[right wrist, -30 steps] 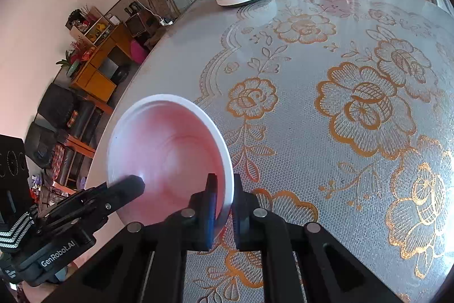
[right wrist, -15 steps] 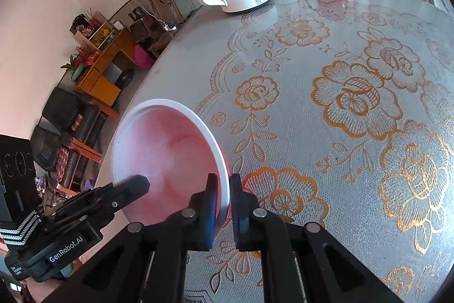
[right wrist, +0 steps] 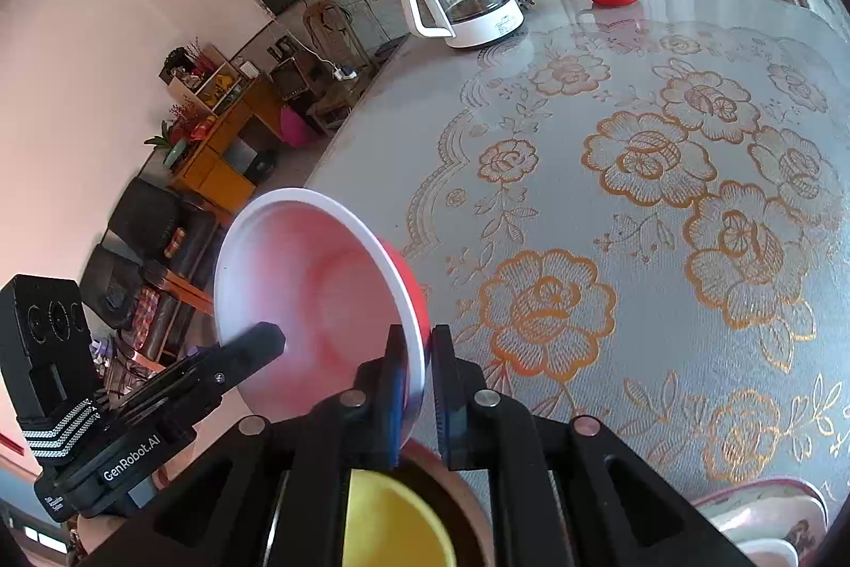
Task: Organize plates and bowls
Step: 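Carry the red plastic bowl over the steel basin with both tools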
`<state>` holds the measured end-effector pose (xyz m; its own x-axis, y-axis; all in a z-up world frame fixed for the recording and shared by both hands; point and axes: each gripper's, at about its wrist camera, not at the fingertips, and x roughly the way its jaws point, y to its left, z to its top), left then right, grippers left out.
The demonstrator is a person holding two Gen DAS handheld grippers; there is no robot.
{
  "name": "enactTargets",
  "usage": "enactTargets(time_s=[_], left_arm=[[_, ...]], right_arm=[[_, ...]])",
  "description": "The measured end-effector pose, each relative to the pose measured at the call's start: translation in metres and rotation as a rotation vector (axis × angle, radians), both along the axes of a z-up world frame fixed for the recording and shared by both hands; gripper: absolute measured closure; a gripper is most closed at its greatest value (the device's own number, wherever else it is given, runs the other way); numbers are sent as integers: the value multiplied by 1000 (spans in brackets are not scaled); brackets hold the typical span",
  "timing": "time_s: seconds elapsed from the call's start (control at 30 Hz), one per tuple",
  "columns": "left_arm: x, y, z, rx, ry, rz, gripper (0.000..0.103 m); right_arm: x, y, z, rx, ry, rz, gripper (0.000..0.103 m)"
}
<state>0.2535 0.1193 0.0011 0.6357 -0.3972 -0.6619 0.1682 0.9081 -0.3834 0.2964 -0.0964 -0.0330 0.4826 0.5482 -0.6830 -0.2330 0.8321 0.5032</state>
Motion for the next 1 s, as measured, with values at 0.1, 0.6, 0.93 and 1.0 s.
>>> enactTargets(time_s=[0.1, 0.6, 0.93, 1.0], left_arm=[[-18, 0, 6, -8, -15, -8, 87], [-78, -3, 2, -31, -12, -31, 87], [-94, -7, -18, -8, 37, -46, 87], [-96, -8, -22, 0, 44, -48, 87]], right_arm=[[-19, -4, 6, 18, -12, -3, 94], [-95, -10, 4, 40, 13, 12, 92], [-115, -10, -16, 48, 73, 12, 90], [-116, -11, -21, 53, 90, 6, 90]])
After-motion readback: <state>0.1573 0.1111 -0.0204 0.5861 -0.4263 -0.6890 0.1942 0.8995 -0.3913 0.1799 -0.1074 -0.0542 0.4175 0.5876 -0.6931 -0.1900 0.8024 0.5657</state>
